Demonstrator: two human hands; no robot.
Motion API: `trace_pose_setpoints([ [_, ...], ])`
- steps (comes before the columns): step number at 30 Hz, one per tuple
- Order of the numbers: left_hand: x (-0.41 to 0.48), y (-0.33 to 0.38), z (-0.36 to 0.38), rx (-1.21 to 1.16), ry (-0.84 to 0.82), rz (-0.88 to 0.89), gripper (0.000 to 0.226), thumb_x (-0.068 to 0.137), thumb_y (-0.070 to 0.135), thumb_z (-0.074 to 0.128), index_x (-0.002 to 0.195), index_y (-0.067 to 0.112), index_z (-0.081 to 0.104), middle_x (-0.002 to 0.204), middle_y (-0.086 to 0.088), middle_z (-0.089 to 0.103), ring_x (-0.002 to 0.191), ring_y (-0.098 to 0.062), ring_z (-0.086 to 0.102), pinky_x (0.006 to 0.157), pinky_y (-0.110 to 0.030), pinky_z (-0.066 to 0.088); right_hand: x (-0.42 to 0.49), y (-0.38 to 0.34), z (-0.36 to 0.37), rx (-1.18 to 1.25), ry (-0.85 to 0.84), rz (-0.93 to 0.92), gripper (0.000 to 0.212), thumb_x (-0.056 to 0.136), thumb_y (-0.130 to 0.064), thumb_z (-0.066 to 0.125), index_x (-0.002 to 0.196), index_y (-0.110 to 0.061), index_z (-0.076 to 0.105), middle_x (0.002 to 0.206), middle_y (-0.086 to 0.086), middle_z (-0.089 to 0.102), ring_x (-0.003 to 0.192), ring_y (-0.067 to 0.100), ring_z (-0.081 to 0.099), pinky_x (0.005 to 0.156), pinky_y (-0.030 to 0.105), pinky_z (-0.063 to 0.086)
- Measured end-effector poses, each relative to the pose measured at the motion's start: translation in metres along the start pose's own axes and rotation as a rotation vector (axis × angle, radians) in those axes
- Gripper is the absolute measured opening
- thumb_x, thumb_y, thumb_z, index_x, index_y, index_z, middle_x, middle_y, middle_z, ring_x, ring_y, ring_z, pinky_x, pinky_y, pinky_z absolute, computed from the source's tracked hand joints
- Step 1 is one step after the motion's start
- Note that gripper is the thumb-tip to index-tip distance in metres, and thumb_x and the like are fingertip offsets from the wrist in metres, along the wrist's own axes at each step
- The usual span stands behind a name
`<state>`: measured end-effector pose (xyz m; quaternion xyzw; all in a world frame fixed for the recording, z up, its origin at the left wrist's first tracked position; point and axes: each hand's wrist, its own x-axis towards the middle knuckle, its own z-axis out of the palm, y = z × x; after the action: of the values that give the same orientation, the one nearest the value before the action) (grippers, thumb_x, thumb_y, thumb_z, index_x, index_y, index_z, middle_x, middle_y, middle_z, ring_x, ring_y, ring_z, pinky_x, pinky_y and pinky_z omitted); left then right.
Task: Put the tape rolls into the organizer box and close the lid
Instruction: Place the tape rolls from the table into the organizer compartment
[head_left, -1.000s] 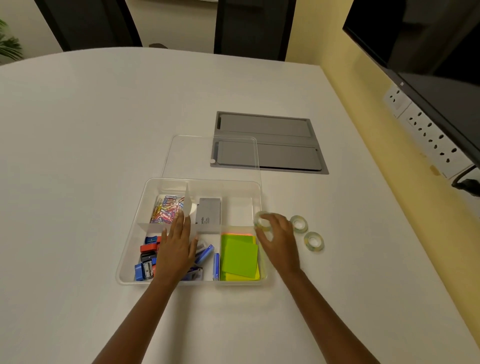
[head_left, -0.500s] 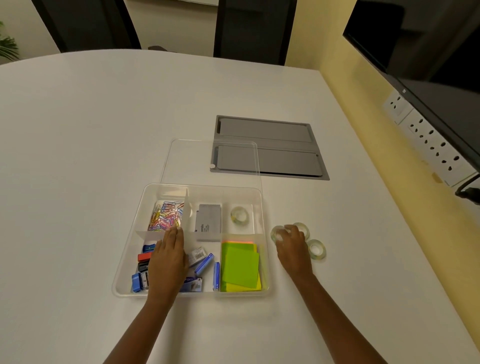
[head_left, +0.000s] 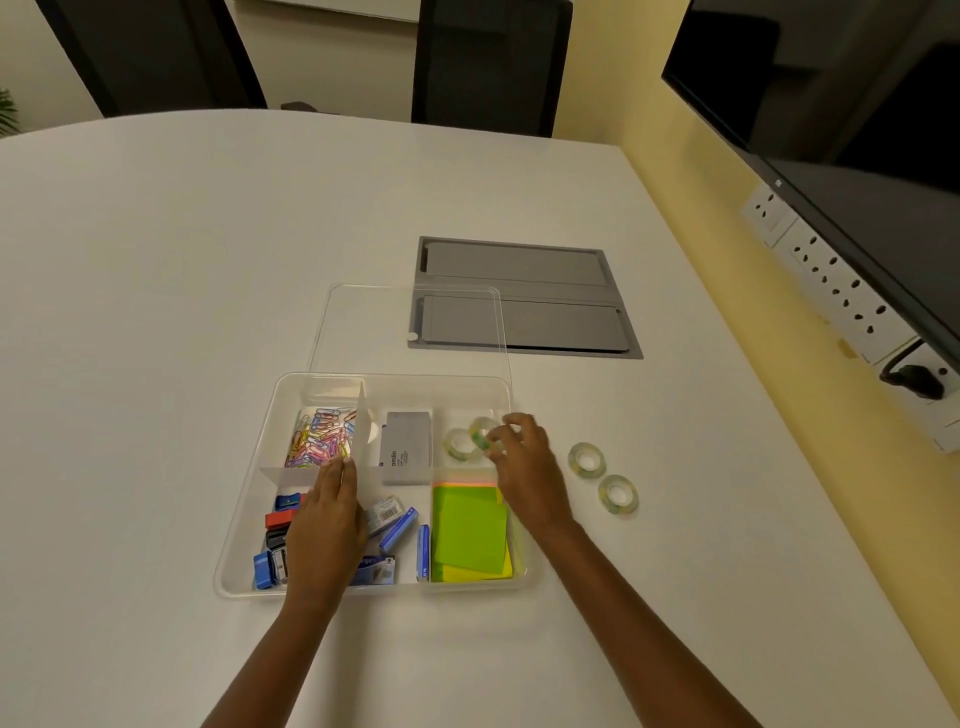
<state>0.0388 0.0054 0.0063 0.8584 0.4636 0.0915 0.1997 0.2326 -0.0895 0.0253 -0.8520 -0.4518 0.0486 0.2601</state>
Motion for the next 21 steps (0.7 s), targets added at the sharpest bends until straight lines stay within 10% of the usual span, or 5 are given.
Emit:
trace_pose_setpoints([
  [6, 0.0, 0.001, -0.001, -0.005, 0.006, -0.019, 0.052, 0.081, 0.003, 0.061, 0.128, -0.004, 0.041, 0.132, -0.028, 0.05, 0.108, -0.047, 0.056, 0.08, -0.06, 0.053, -0.001, -0.003, 0.01, -0.185, -0.152, -0.087, 0.027, 0.096, -0.017, 0.046, 0.12, -0.011, 0.058, 0.136, 0.009, 0.049, 0.12, 0.028, 0.047, 0.093, 0.039, 0.041],
  [11, 0.0, 0.001, -0.001, 0.004, 0.005, -0.018, 0.051, 0.081, 0.003, 0.061, 0.128, -0.003, 0.041, 0.132, -0.027, 0.05, 0.108, -0.046, 0.057, 0.078, -0.059, 0.054, -0.013, 0.013, -0.005, -0.044, 0.058, -0.076, 0.02, 0.09, -0.009, 0.054, 0.106, -0.007, 0.066, 0.117, 0.014, 0.061, 0.106, 0.032, 0.056, 0.086, 0.043, 0.05],
  [15, 0.0, 0.0, 0.001, 0.001, 0.0, -0.017, 0.051, 0.081, 0.004, 0.062, 0.127, -0.004, 0.042, 0.131, -0.028, 0.05, 0.106, -0.047, 0.058, 0.077, -0.059, 0.054, -0.029, 0.051, -0.017, -0.084, 0.222, 0.149, 0.02, 0.085, -0.002, 0.06, 0.104, -0.002, 0.066, 0.113, 0.018, 0.063, 0.105, 0.036, 0.058, 0.086, 0.044, 0.051],
  [21, 0.0, -0.001, 0.002, 0.0, 0.009, -0.012, 0.05, 0.082, 0.005, 0.06, 0.127, -0.003, 0.042, 0.132, -0.027, 0.05, 0.103, -0.046, 0.059, 0.075, -0.059, 0.056, -0.054, 0.094, -0.016, -0.228, 0.036, 0.528, 0.038, 0.09, -0.022, 0.058, 0.124, -0.005, 0.05, 0.138, 0.015, 0.043, 0.123, 0.033, 0.045, 0.097, 0.041, 0.045],
])
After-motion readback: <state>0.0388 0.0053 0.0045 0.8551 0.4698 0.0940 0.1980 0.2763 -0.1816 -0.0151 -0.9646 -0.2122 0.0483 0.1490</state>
